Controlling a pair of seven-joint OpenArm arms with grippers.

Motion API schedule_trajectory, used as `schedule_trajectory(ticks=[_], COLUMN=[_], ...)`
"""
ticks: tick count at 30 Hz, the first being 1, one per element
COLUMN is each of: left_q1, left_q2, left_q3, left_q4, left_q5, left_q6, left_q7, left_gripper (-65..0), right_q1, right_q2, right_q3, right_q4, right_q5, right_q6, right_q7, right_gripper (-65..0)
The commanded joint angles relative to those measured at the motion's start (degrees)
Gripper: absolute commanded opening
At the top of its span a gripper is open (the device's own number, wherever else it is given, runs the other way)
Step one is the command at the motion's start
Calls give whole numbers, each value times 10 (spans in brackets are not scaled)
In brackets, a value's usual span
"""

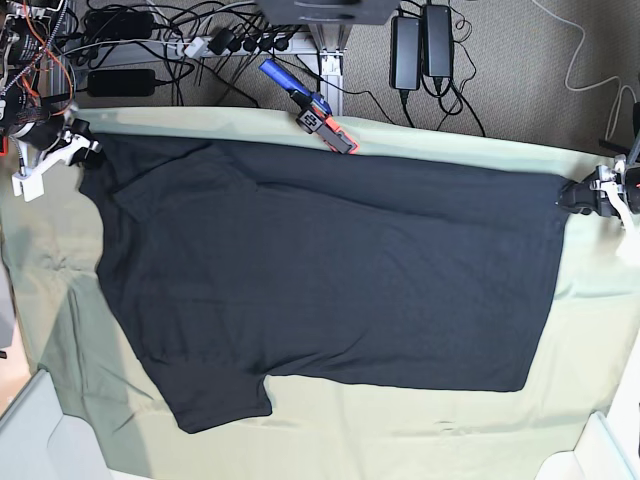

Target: Fold the T-shirt properly

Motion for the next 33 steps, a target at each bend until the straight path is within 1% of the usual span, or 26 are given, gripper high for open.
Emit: schedule_trajectory(ticks=[1, 2, 3, 4, 6, 10, 13, 16, 18, 20, 24, 26, 28, 31, 33], left_q1=[-6, -6, -6, -6, -6, -6, -6, -6, -6, -6, -6, -6, -6, -6, -6], left_q2=[-18, -17, -17, -17, -18, -21, -31, -34, -33, -33, -34, -33, -33, -33, -33], left_q3=[-9, -12, -18, -28, -59, -130, -142, -142, -142, -142, -142, -142, -142, -142, -142], left_q4=[7, 7, 7, 7, 10, 31, 61, 115, 158, 206, 278, 283, 283, 283, 283], left_q5=[-1, 5, 5, 5, 5, -4, -12, -12, -11, 5, 44, 43, 43, 43, 44], left_q6=[-9, -9, -9, -9, -9, -9, -9, -9, -9, -9, -9, -9, -9, -9, -9], left_q7=[-5, -7, -7, -7, -9, -9, -9, -13, -13, -20, -35, -37, -39, -42, -43], left_gripper=[-308, -306, -307, -307, -307, -307, -307, -307, -307, -307, -307, -307, -307, -307, -307], right_q1=[0, 0, 0, 0, 0, 6, 44, 117, 179, 238, 345, 391, 431, 480, 499], right_q2=[13, 13, 13, 13, 12, 13, 19, 25, 25, 25, 20, 20, 20, 15, 5], right_q3=[5, 5, 7, 10, 23, 74, 101, 97, 83, 57, -15, -53, -87, -131, -155], right_q4=[4, 5, 5, 7, 16, 59, 84, 79, 61, 25, -97, -179, -265, -369, -411], right_q5=[-21, -21, -24, -28, -34, -33, -34, -47, -71, -89, -146, -170, -180, -183, -202], right_q6=[34, 34, 34, 34, 34, 33, 33, 33, 32, 32, 32, 32, 32, 32, 32], right_q7=[-5, -5, -5, -5, -5, 2, 16, 40, 42, 51, 100, 138, 176, 198, 206], right_gripper=[-343, -270, -226, -214, -215, -215, -215, -215, -215, -215, -215, -215, -215, -216, -216])
